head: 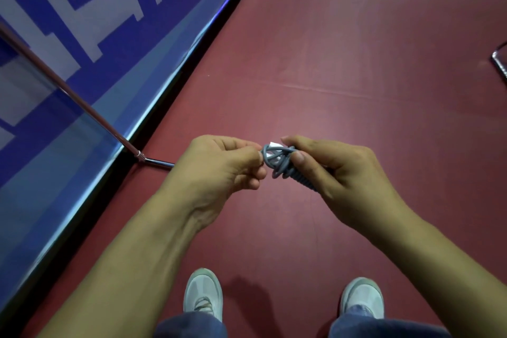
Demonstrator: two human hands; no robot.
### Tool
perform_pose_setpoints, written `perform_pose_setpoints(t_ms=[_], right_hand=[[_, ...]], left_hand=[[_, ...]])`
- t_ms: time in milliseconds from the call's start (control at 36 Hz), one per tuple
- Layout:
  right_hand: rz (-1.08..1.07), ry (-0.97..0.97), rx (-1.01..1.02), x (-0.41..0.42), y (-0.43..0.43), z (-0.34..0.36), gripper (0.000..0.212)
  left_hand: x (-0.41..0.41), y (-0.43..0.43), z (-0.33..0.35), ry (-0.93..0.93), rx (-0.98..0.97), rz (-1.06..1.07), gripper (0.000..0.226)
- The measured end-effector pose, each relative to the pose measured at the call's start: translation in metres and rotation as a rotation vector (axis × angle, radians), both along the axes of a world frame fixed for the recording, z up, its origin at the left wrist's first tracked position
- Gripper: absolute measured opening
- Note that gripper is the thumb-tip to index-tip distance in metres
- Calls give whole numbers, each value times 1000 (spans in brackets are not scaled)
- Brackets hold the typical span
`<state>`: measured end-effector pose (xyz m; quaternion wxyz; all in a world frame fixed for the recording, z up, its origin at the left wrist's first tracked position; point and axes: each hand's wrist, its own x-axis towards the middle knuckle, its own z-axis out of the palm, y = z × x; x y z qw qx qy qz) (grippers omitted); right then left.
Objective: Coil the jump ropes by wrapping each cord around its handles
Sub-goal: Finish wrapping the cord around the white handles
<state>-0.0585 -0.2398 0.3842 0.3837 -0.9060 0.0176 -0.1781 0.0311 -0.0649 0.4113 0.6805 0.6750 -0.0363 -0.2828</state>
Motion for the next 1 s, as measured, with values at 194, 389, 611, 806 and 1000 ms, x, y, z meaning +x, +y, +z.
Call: perform_pose_setpoints(t_ms=[194,389,611,806,1000], right_hand=[[-46,8,-97,1,-3,-4,33],[-124,5,-79,3,-12,-3,22],[-131,32,-17,1,-16,6,21],[-104,224,50,2,-14,-1,22],[-188,202,-95,3,-12,-7,26]], left_hand=[[-2,-16,-1,-140,267,21,17],[-15,-17,2,-598,516,56,13],[-9,-15,-5,-442,229,-12,18],[-8,-14,-10,-363,181,-7,10],[-6,-20,-15,-434,386,-182,25]])
